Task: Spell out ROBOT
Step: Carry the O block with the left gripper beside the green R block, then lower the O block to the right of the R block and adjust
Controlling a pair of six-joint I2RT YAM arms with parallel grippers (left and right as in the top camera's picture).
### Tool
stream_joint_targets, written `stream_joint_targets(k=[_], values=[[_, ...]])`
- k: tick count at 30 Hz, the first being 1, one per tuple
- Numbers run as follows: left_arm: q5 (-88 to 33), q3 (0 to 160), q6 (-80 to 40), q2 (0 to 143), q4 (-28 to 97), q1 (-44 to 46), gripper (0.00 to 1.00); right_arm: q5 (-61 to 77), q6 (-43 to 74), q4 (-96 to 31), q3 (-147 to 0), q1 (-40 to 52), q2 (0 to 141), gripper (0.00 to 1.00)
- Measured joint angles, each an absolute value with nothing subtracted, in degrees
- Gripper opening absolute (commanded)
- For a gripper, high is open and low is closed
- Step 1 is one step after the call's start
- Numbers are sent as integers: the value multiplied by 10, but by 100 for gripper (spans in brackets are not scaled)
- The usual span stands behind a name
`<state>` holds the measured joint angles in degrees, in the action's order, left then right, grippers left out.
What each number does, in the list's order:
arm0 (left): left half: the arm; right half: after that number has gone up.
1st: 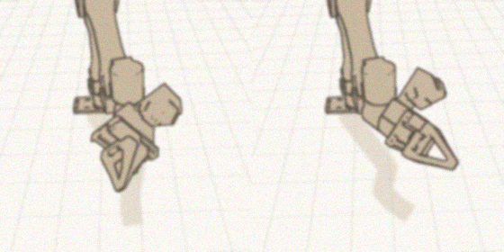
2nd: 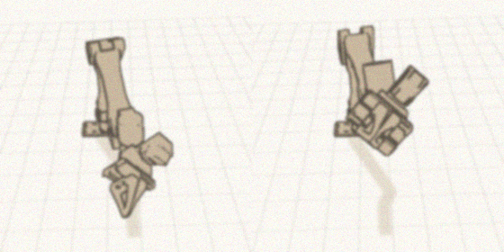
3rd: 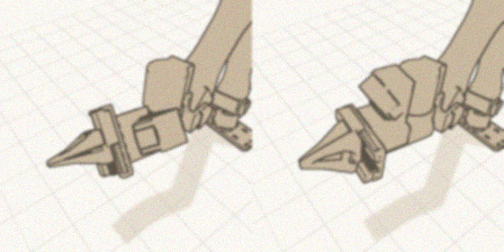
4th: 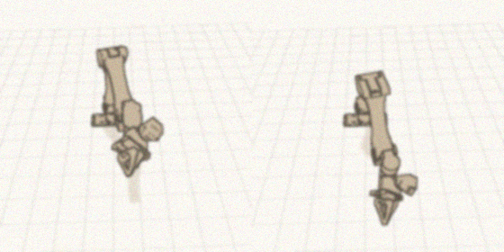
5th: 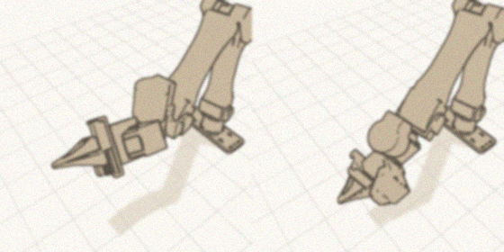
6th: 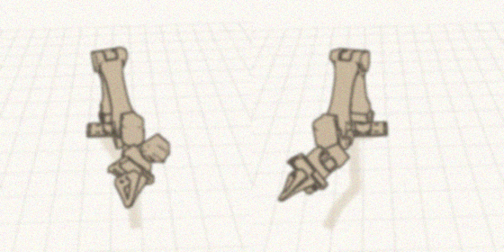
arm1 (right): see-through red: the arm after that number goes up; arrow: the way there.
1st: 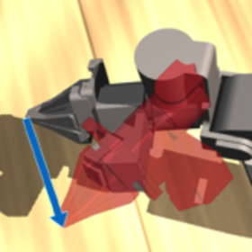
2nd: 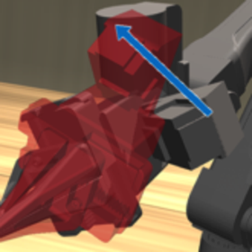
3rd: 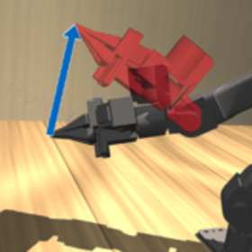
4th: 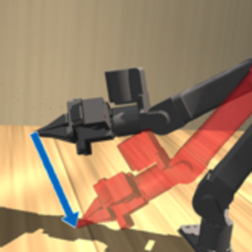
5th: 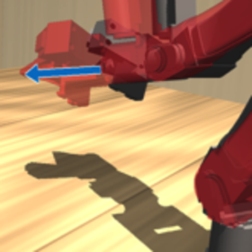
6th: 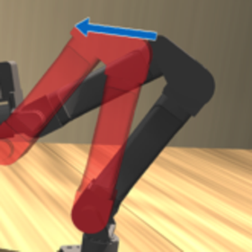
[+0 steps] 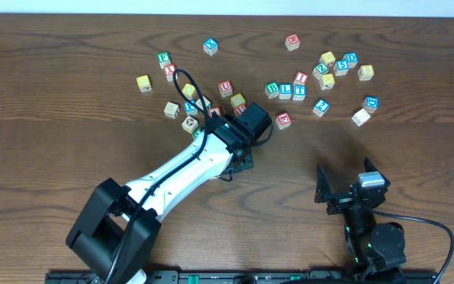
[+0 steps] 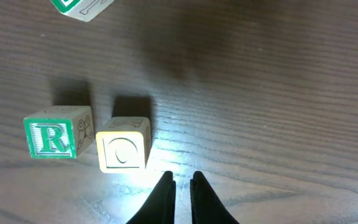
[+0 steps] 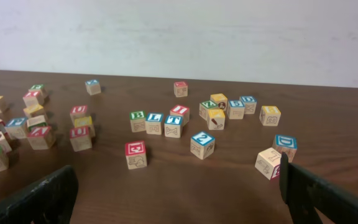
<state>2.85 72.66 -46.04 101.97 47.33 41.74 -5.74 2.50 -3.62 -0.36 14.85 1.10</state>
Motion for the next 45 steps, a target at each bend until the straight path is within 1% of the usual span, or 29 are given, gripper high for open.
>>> stream_joint_targets(k=[9,21,28,45], values=[[27,723,-460,1020,467,417,8,-57,25,-36,-4,149,11,99],[27,656,-460,1023,399,418,8,-57,25,-36,-4,149,11,99],[27,647,-460,1024,376,432,8,-57,25,-36,-4,149,11,99],[29,647,-460,1047,375,434,8,-57,25,-36,-4,149,11,99]])
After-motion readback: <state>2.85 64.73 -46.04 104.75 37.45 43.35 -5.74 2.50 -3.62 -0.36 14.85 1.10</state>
